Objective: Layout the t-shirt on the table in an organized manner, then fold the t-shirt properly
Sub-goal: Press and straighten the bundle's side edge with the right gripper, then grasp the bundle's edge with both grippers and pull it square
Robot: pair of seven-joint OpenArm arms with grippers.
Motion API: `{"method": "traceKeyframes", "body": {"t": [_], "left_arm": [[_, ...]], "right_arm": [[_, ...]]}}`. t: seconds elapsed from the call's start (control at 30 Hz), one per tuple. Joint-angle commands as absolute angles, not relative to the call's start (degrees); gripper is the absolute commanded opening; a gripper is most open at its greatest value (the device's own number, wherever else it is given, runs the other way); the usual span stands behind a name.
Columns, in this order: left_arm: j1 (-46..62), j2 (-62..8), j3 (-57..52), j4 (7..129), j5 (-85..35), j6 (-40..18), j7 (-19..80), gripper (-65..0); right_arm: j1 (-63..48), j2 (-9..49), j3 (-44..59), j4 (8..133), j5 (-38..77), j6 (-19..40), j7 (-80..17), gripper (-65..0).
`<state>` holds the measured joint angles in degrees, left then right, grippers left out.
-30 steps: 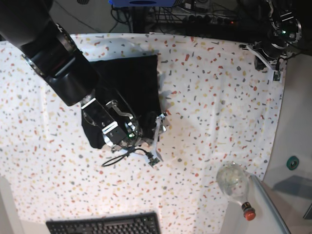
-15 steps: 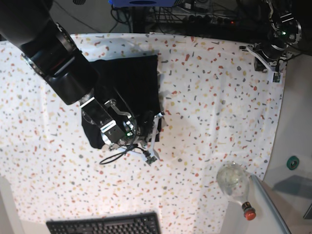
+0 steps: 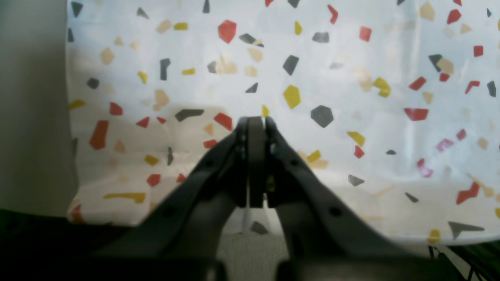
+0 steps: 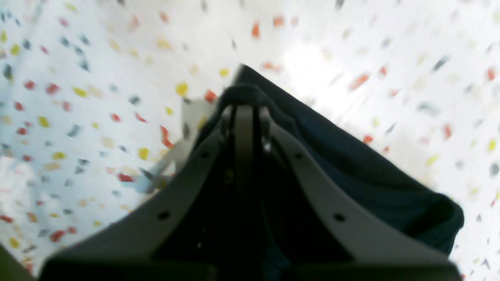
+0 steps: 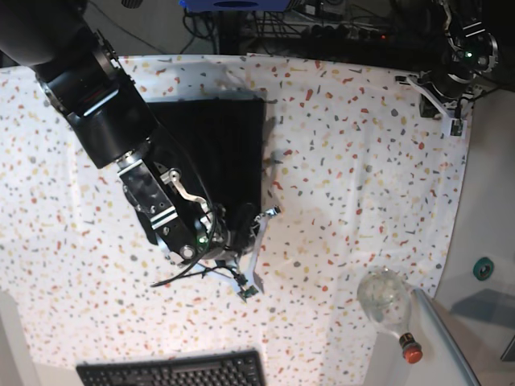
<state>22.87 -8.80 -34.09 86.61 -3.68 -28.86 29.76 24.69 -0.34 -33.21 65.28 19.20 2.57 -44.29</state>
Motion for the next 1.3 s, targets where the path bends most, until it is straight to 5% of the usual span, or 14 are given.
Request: {"method": "traceKeyframes", "body": {"t": [0.0,0.67,0.7,0.8,0.87,1.03,1.13,1.27], "left_arm": [[22.99,-9.54,-34.42,87.43,-4.26,-28.79,28.79,-65.0],[23.08,-9.45,-33.89,87.43,-4.26,-28.79,28.97,-65.0],[22.99,-9.19,-33.80,87.52,-4.26,-28.79,28.97,-65.0],[23.25,-9.36,-28.70,87.96,-4.26,-28.79,28.79,-65.0],[23.25,-9.27,-25.19,88.66,-4.26,-28.79,28.70,-65.0],[22.02,-7.34,-16.48,91.82,-4.79,-28.44,27.91,-65.0],[19.38,-4.26,-12.00,90.51,-4.26,-28.35,23.69,-65.0],[13.85,-3.38,-4.70,82.33,-2.59,-24.04,20.53,-65.0]], "right_arm": [[26.07,-0.75,-32.75,66.77,19.21,2.51,-43.56,-65.0],[28.00,-1.10,-31.52,52.26,18.95,1.98,-25.36,-65.0],[28.09,-1.10,-31.52,52.70,18.95,1.98,-26.24,-61.2],[27.38,-0.48,-30.55,58.15,18.95,1.98,-28.88,-34.5],[23.52,2.07,-26.59,65.45,18.95,1.98,-30.29,-28.8],[8.66,8.48,-18.33,90.24,18.95,1.98,-35.91,-38.4],[-2.07,10.15,-12.09,99.91,18.95,2.07,-38.46,-62.3],[-10.86,10.07,-4.97,103.52,18.95,2.42,-38.37,-65.0]]}}
